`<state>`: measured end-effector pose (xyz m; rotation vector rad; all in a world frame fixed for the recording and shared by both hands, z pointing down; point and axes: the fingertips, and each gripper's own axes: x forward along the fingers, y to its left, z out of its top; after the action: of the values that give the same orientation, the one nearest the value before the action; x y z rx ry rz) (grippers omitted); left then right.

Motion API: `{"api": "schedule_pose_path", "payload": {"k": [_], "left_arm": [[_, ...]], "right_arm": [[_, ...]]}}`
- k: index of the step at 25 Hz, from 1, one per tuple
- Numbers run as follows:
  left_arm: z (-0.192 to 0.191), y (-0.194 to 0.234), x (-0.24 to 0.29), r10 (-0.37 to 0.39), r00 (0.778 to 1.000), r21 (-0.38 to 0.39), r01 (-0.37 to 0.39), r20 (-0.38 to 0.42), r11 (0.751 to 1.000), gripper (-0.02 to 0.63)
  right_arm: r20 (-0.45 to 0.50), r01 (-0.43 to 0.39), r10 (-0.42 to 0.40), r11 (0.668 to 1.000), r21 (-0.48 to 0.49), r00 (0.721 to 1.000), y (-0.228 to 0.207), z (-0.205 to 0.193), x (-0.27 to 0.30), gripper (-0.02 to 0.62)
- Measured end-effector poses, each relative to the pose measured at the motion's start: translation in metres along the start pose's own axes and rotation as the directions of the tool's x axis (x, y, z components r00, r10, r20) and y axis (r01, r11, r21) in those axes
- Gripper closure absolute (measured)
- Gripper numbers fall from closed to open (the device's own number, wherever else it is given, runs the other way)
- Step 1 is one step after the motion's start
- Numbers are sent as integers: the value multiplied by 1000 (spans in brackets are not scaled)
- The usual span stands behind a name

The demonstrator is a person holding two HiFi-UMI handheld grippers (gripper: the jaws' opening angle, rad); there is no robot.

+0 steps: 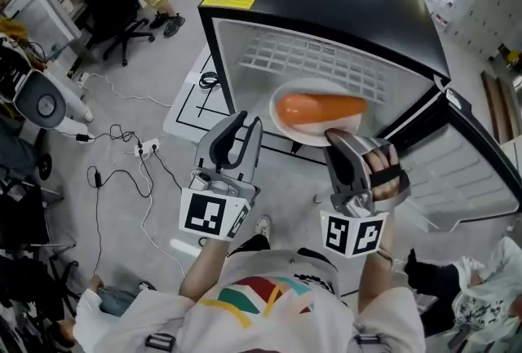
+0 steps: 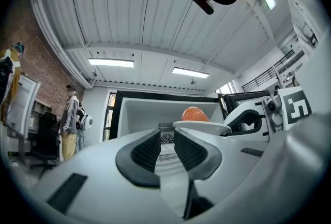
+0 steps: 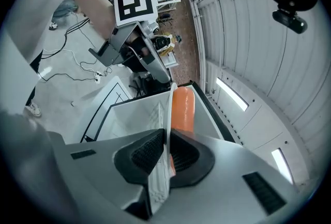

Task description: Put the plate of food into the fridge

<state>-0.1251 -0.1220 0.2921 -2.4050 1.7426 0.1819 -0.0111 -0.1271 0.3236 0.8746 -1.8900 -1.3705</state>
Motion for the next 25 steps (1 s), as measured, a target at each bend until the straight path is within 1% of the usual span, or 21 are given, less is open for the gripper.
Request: {"api": "schedule_pose_path", "payload": {"k": [3, 6, 12, 18, 25], "left_arm": [[-2, 8, 16, -67, 998, -3, 67, 6, 998, 518], [-2, 14, 29, -109, 994, -12, 110, 20, 994, 518], [-7, 0, 53, -179, 984, -28, 179, 27, 983, 518], [-13, -11, 69, -172, 985, -8, 172, -7, 985, 518], [-17, -24, 78, -132, 991, 8, 132, -14, 991, 518]], "right_arm": [[-63, 23, -22, 1000, 12, 998, -4, -4, 13, 566], [-100, 36, -35, 999, 12, 994, -8, -5, 18, 566], [-156, 29, -28, 1000, 1, 987, -15, -16, 16, 566], [-164, 39, -36, 999, 15, 986, -23, -29, 16, 566], [-107, 40, -35, 998, 52, 994, -23, -39, 18, 567]]}}
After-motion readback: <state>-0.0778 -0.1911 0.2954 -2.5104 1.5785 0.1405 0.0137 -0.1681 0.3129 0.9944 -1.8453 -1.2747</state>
